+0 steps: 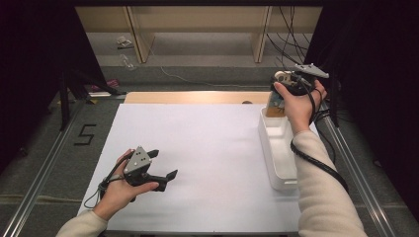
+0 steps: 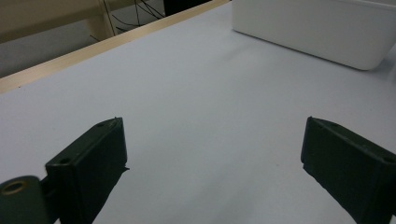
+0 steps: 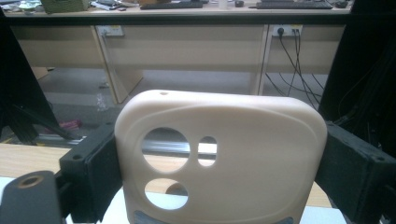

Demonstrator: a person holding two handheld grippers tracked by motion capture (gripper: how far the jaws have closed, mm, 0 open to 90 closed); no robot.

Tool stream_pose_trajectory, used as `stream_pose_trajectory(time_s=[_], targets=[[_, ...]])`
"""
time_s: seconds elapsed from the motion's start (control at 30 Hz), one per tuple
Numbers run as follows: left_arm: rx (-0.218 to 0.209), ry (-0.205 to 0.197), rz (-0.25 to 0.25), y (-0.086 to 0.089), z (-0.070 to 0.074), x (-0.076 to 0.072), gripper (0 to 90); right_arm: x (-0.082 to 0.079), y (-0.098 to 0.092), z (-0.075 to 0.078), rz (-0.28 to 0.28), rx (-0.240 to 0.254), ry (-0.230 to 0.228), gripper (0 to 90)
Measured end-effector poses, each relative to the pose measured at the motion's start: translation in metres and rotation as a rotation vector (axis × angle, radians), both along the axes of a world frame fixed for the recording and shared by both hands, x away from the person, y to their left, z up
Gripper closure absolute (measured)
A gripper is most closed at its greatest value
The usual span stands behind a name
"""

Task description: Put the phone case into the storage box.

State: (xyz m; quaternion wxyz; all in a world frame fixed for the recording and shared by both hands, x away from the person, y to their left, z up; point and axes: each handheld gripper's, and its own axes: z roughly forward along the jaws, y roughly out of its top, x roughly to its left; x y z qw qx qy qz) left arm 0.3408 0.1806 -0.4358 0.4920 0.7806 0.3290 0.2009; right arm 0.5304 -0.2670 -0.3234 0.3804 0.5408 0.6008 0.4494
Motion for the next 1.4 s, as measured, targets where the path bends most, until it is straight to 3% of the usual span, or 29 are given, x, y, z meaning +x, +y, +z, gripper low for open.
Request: stream_pose_trajectory(time_s=[1.4], targets=[[-0.001, -0.001, -0.004, -0.0011, 0.0002, -0.0004, 6.7, 0.0089, 0.0011, -0.0070, 0.007, -0.027, 0.004, 11.8]])
